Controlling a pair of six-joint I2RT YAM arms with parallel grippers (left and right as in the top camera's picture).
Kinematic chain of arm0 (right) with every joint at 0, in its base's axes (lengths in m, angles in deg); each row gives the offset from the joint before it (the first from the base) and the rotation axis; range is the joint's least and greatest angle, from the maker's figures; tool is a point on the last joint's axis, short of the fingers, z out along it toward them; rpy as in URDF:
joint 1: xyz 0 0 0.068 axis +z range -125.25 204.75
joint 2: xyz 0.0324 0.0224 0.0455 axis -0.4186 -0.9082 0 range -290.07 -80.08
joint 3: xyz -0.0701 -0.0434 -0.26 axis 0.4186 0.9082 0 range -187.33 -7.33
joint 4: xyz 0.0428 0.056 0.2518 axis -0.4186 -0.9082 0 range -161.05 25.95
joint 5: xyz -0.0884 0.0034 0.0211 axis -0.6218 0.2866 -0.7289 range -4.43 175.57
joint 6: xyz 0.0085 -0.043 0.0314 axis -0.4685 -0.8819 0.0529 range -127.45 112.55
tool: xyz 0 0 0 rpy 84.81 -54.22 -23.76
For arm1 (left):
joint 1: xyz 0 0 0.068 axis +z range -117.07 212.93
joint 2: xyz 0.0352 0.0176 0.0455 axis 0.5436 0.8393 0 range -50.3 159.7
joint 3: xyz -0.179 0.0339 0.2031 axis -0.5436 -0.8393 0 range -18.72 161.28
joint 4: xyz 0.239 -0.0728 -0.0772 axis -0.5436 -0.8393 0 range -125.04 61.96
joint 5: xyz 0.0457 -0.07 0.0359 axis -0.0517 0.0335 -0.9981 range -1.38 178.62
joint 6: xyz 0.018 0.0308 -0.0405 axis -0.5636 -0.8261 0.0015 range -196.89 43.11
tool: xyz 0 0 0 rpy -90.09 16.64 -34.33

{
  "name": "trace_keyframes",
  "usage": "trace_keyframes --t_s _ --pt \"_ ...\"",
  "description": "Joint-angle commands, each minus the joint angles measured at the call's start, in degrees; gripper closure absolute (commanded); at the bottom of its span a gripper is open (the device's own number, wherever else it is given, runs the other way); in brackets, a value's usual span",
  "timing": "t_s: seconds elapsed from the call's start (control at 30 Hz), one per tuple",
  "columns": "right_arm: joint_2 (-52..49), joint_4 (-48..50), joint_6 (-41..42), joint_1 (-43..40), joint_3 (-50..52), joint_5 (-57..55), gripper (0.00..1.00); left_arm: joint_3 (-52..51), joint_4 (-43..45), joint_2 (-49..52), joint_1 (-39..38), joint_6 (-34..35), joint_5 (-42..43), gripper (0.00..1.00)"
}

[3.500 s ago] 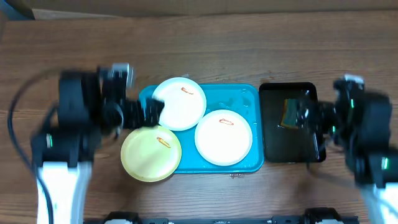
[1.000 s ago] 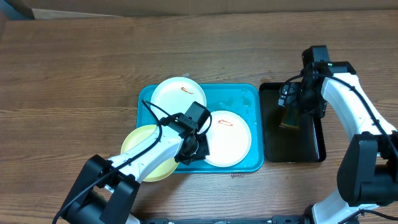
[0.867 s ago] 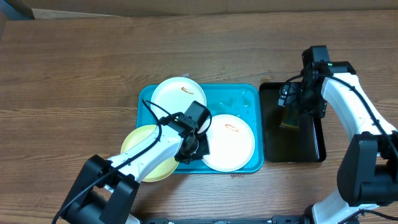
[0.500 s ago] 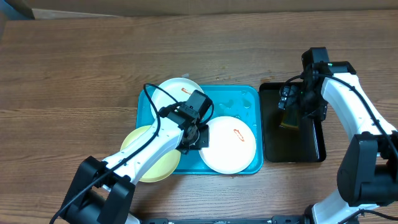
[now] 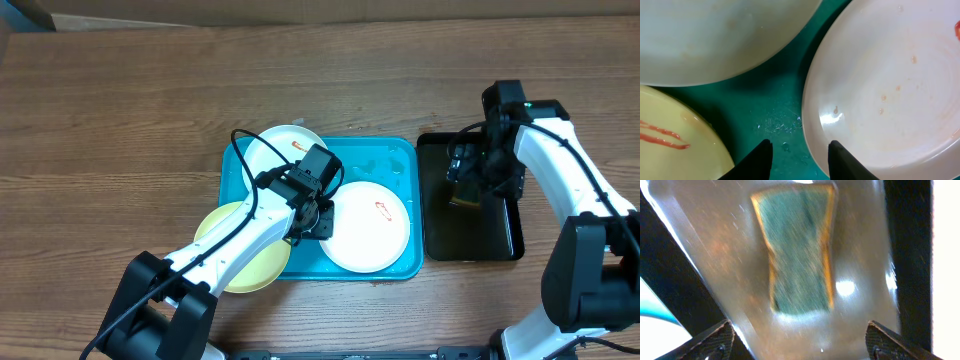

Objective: Clean dirty plates on tray and stack at the side

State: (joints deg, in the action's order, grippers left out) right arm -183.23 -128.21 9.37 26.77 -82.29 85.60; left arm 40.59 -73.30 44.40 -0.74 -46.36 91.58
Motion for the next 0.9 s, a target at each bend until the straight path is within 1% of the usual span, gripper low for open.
trace_keyframes --t_s 0.0,0.1,0.17,0.3,0.37,0.43,0.47,0.57,0.6,0.63,0.67,0.7,0.73,0.77,0.87 --pt "0.2 3.2 0.6 0.3 3.7 0.0 0.18 1.2 -0.2 0.5 -0.1 3.9 0.3 0.61" --pt "0.2 7.8 0.6 0.3 7.1 0.0 0.21 1.2 -0.2 0.5 -0.1 4.0 0.3 0.61" --pt "0.2 10.8 0.6 0.3 9.4 0.0 0.27 1.2 -0.2 0.5 -0.1 4.0 0.5 0.61" --pt "0.2 13.1 0.6 0.3 12.2 0.0 0.61 1.2 -0.2 0.5 -0.1 4.0 0.5 0.6" --pt "0.2 13.1 0.6 0.3 12.6 0.0 0.7 1.2 -0.1 0.5 -0.1 4.0 0.5 0.59" --pt "0.2 12.9 0.6 0.3 12.7 0.0 0.92 1.2 -0.2 0.4 -0.1 4.0 0.5 0.57" --pt "0.2 12.7 0.6 0.3 12.6 0.0 0.96 1.2 -0.2 0.5 -0.1 4.0 0.5 0.56" --pt "0.2 11.4 0.1 0.1 11.7 0.0 0.96 1.2 -0.2 0.5 -0.1 4.0 0.5 0.55" --pt "0.2 10.6 -0.6 0.0 10.8 0.0 0.88 1.2 -0.3 0.5 -0.1 4.0 0.5 0.55" --pt "0.2 9.6 -0.8 -0.2 9.7 0.0 0.62 1.2 -0.3 0.5 -0.1 4.0 0.5 0.55" --pt "0.2 8.4 -1.7 -0.6 7.9 0.0 0.38 1.2 -0.3 0.5 -0.1 4.0 0.4 0.55" --pt "0.2 8.1 -2.1 -0.7 7.0 0.0 0.3 1.2 -0.3 0.5 -0.1 4.0 0.4 0.55" --pt "0.2 8.2 -2.1 -0.9 6.3 0.0 0.25 1.2 -0.3 0.5 -0.1 4.0 0.4 0.54" --pt "0.2 8.6 -2.0 -1.1 5.9 0.0 0.22 1.2 -0.3 0.5 -0.1 4.0 0.5 0.54" --pt "0.2 11.8 -2.0 -1.6 6.2 0.0 0.22 1.2 -0.4 0.5 -0.1 4.0 0.5 0.55"
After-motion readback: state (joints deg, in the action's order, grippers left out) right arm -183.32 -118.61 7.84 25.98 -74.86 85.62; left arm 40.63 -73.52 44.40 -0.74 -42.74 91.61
